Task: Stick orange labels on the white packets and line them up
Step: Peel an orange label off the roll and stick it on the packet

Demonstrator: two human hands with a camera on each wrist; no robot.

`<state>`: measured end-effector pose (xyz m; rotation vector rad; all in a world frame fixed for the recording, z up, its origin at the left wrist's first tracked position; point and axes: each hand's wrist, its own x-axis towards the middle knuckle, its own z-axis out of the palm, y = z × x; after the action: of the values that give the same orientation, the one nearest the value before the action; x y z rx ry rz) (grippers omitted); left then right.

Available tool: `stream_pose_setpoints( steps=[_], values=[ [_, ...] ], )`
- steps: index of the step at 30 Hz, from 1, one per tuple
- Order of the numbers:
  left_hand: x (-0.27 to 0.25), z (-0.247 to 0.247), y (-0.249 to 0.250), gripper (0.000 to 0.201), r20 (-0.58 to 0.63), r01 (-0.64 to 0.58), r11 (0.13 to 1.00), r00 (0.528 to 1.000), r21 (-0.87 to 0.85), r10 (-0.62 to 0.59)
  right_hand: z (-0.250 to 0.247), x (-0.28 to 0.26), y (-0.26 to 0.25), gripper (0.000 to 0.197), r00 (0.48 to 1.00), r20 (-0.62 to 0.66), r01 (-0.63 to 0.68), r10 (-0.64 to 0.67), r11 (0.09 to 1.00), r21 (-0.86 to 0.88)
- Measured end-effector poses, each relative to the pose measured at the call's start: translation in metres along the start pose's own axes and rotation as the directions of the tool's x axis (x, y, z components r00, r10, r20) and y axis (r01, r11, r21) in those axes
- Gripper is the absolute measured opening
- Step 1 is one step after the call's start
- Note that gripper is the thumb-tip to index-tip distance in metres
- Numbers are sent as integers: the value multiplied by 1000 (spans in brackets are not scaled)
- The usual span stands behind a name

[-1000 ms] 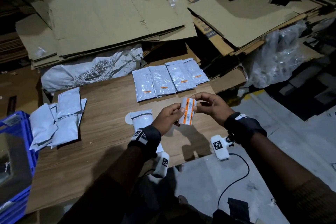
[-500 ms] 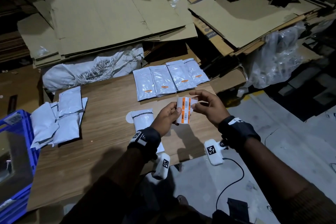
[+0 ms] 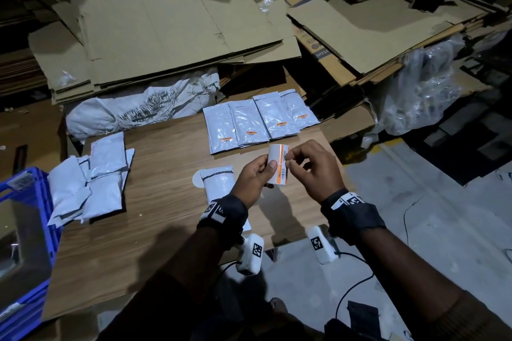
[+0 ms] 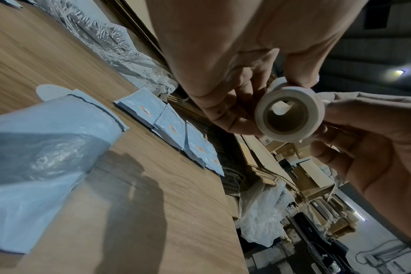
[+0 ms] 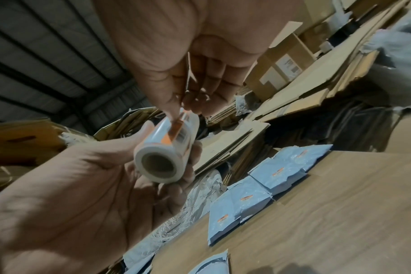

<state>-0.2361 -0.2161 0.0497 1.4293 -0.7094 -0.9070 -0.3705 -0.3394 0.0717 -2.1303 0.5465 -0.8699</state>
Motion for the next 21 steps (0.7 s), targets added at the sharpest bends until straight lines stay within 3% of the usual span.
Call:
stream_pose_setpoints(
  steps=[4, 14, 21],
  values=[
    [-1, 1, -1, 32, -2, 2, 998, 1000, -65, -2, 4, -5, -4, 9, 1000, -11, -27, 27, 1000, 15],
    [-3, 2, 1, 31, 6, 10, 990, 1000, -141, -9, 7, -5, -6, 7, 999, -39, 27, -30, 997, -78],
    [0, 5, 2, 32, -29, -44, 996, 999, -73, 42, 7, -3, -5, 8, 997, -54, 50, -59, 988, -149]
  ],
)
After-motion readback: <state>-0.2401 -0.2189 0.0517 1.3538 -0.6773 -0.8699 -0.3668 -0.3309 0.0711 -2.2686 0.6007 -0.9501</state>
